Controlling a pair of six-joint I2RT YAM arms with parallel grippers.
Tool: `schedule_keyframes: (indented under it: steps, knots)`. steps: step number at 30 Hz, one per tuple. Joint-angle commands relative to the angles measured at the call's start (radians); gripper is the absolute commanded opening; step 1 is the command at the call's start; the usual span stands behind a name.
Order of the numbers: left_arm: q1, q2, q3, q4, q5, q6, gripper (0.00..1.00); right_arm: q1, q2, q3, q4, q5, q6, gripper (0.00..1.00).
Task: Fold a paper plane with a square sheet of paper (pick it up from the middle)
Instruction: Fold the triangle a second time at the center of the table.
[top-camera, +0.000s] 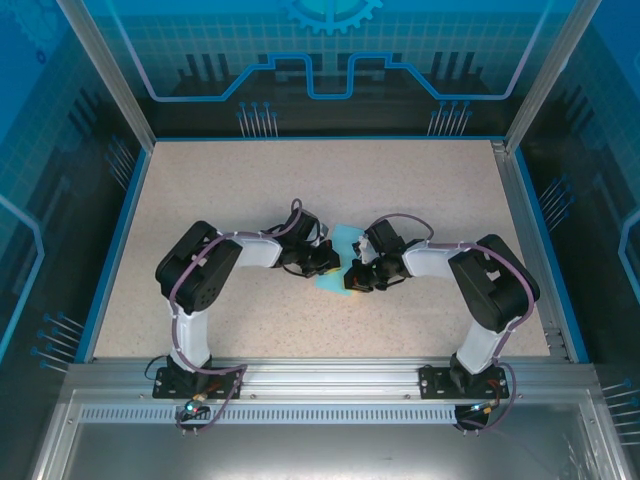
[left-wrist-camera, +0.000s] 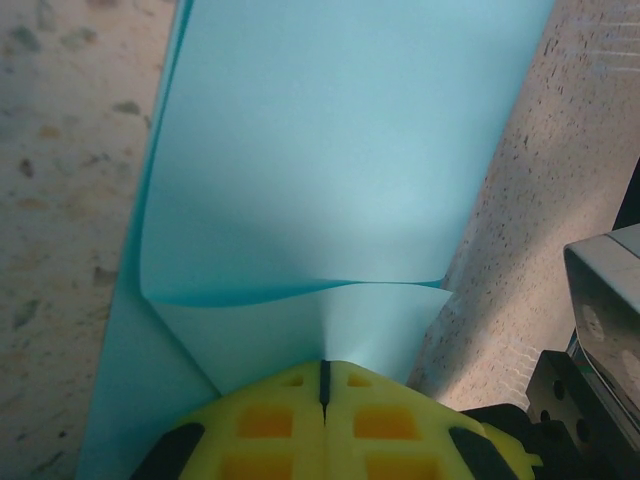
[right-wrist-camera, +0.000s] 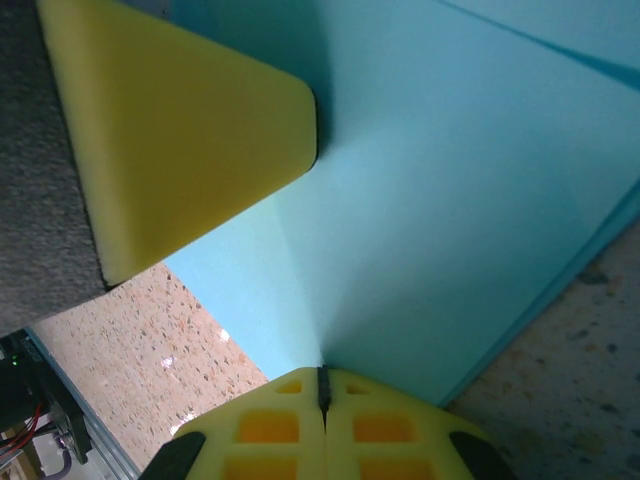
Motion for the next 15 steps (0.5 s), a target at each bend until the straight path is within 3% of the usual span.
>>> schedule_keyframes:
  steps: [1, 15]
  knots:
    - [0.02, 0.029, -0.012, -0.044, -0.092, 0.036, 0.0, -0.011, 0.06, -0.032, -0.131, 0.106, 0.003, 0.02]
    - [0.081, 0.03, 0.022, -0.058, -0.102, 0.091, 0.0, -0.011, 0.062, -0.03, -0.14, 0.116, 0.003, 0.02]
